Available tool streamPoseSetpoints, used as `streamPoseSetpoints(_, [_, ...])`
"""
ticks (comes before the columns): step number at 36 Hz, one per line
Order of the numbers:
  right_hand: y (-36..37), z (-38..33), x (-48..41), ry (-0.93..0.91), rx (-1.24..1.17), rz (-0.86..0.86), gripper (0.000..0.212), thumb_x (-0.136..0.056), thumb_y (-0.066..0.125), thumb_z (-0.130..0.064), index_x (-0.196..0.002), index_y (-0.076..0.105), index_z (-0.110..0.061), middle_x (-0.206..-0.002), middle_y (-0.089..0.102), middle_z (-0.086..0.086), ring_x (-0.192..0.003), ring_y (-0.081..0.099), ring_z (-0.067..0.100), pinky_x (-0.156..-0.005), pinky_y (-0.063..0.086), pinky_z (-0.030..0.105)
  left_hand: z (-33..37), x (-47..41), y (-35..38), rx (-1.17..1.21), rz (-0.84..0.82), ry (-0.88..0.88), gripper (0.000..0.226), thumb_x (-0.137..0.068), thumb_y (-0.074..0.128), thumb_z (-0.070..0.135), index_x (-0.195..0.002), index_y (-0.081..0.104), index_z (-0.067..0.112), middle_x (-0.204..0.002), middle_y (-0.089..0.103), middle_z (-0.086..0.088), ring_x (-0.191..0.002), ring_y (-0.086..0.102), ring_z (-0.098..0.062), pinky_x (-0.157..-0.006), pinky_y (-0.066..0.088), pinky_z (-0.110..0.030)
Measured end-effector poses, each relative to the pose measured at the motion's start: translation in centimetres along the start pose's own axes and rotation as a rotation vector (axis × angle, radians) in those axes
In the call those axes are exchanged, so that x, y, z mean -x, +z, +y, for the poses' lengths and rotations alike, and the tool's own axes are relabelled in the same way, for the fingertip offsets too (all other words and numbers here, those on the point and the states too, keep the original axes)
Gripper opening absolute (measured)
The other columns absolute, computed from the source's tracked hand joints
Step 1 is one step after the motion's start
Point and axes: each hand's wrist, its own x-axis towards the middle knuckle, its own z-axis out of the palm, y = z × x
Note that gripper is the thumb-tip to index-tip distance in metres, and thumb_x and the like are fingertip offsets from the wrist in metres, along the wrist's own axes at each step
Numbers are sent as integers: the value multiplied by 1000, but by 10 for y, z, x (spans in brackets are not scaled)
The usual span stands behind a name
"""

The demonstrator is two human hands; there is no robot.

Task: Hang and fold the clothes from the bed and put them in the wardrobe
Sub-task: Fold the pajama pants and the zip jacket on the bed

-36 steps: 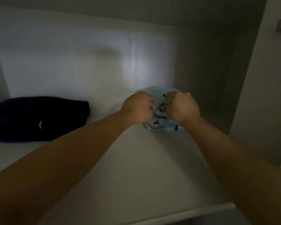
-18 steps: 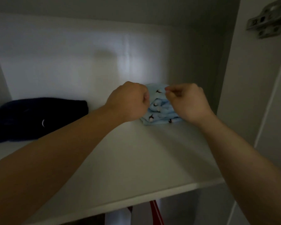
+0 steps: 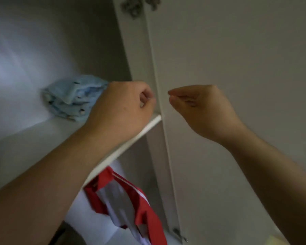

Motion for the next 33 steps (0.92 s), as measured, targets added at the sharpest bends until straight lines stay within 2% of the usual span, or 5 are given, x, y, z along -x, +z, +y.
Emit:
streamPoseSetpoints(9, [-141,25,164,295,167,226,23,-93,69,-33,-114,76,-28,-100,74,-20,-93,63,-16,-80,41,-4,165,79,63,648,-147,93,14,-88,67,37,-92,73,25,-75,70,19,-72,68,-1,-64,51,-14])
streamPoseSetpoints(20, [-357,43,394,655,445,573,25,-92,69,-33,-116,75,-28,-102,73,-22,-95,62,-17,-81,42,-4,449,172,141,984,-517,389,14,-95,63,38,-101,71,29,-83,70,22,-81,68,2,-70,50,-7])
streamPoseSetpoints(25, [-459,29,498,822,618,566,37,-90,57,-42,-121,71,-28,-110,72,-17,-85,60,-20,-81,36,-7,587,232,162,1113,-666,472,21,-93,61,41,-102,72,26,-84,71,18,-80,68,0,-72,57,-19])
streamPoseSetpoints(28, [-517,27,559,915,683,665,27,-93,63,-38,-116,74,-31,-106,74,-18,-78,55,-26,-76,37,-7,672,265,173,1172,-771,502,26,-93,59,47,-100,72,26,-84,73,15,-78,70,-3,-73,60,-32])
streamPoseSetpoints(33, [-602,31,644,1013,792,749,24,-95,63,-34,-112,77,-25,-102,75,-14,-72,56,-22,-75,41,-5,802,310,192,1241,-882,556,23,-89,61,48,-94,72,28,-80,73,17,-74,70,-3,-69,60,-29])
